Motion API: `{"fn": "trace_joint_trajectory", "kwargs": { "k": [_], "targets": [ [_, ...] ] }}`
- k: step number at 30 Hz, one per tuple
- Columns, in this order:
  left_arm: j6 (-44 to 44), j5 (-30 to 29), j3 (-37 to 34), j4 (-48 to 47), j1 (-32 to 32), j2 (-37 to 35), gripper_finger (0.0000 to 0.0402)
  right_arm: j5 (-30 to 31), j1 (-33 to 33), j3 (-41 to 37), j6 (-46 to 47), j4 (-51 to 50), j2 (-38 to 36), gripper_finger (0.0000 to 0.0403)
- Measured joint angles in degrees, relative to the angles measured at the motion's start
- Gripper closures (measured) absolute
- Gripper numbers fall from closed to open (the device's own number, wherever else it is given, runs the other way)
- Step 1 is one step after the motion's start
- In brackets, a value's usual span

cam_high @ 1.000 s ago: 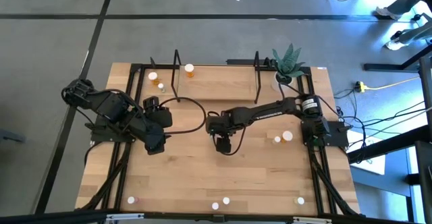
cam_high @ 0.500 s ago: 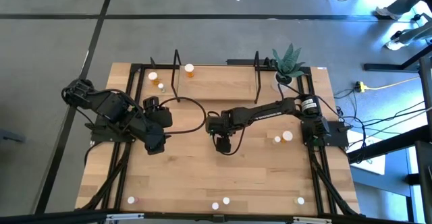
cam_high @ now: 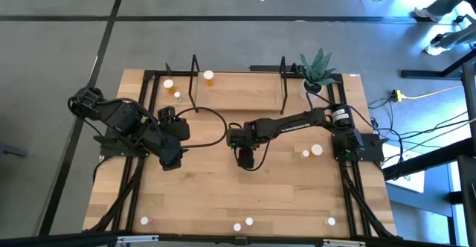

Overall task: Pick and place medicine bottles onto shelf by color
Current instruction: Put the top pink pill bottle on the shelf

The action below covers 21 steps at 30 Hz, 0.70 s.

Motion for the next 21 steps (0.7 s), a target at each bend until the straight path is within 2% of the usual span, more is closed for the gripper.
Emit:
{"fn": "trace_joint_trajectory", "kwargs": {
  "k": [8, 21],
  "targets": [
    [0.0, 0.0, 0.0, 0.0, 0.0, 0.0, 0.0111, -3.2, 0.0, 3.1, -0.1, -3.6, 0.0, 0.0281],
    [0.1, 0.0, 0.0, 0.0, 0.0, 0.0, 0.0111, -3.2, -0.6, 19.2, -1.7, -15.4, -0.1, 0.0280]
  ]
}}
